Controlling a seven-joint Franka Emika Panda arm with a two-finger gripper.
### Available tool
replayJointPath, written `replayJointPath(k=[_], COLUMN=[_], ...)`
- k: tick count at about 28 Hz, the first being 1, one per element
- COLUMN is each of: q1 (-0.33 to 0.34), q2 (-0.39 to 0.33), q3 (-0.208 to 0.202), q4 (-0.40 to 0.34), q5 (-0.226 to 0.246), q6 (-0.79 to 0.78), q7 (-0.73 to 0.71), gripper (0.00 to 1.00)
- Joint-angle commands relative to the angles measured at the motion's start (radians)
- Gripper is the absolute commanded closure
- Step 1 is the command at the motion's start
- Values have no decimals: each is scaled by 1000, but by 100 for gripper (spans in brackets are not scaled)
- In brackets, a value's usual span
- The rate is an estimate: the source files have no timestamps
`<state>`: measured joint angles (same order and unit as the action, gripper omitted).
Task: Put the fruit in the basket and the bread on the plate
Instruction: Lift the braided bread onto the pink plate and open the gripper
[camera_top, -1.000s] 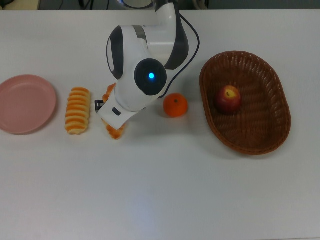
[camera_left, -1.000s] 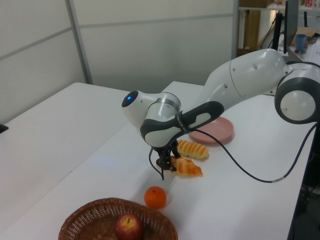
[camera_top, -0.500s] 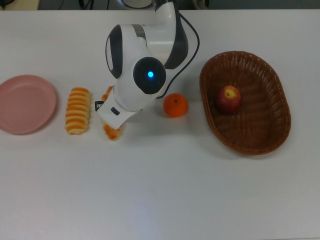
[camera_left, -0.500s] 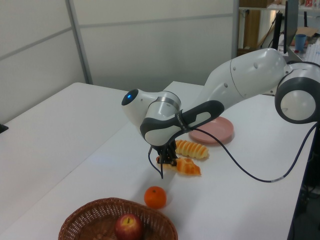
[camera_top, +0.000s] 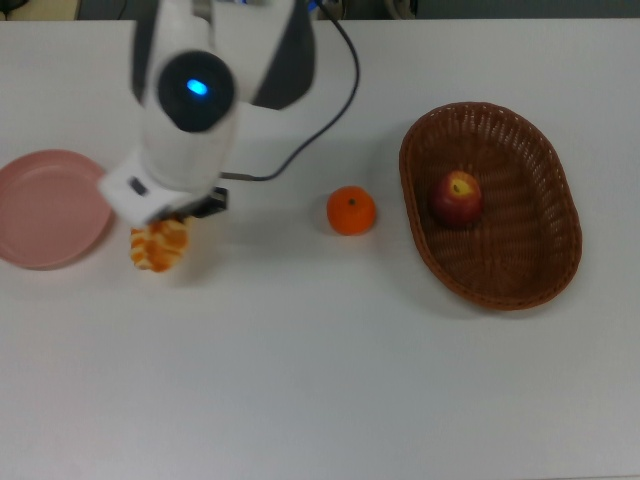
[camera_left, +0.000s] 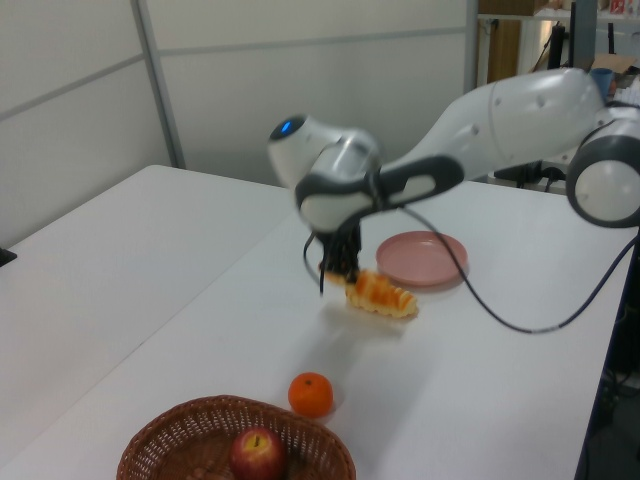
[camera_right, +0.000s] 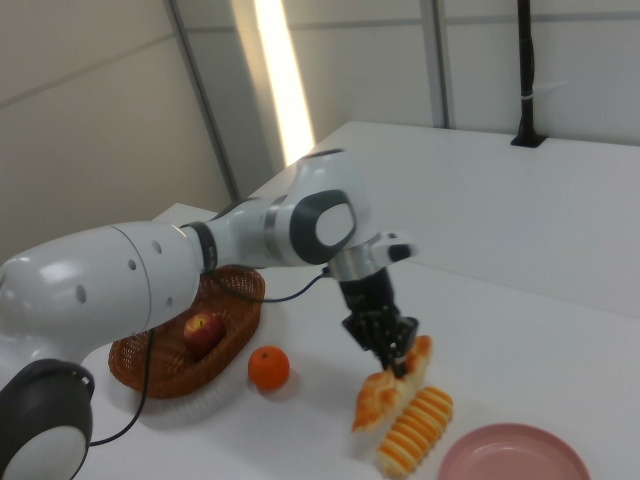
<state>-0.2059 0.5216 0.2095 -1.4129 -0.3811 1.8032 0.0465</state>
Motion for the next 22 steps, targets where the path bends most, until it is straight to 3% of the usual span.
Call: replayJointPath(k=[1,7,13,14,15,16,17,22], q1=[-101,-178,-181,-181,-182,-182,-181,-188], q2=[-29,-17,14,14,14,14,14,14], q3=[-4,-31,-50,-50,-50,-50,-50,-50], q4=[3,-17,-49,-55,-60,-63,-67,-60], q5=[36,-16,-79,-85,-90,-91,-91,-75], q6=[24,91,93,93,93,93,93,93], q7=[-42,-56,-77,-88,-102,-117,-134,-140], gripper=[100,100,100,86,59,22,0,0])
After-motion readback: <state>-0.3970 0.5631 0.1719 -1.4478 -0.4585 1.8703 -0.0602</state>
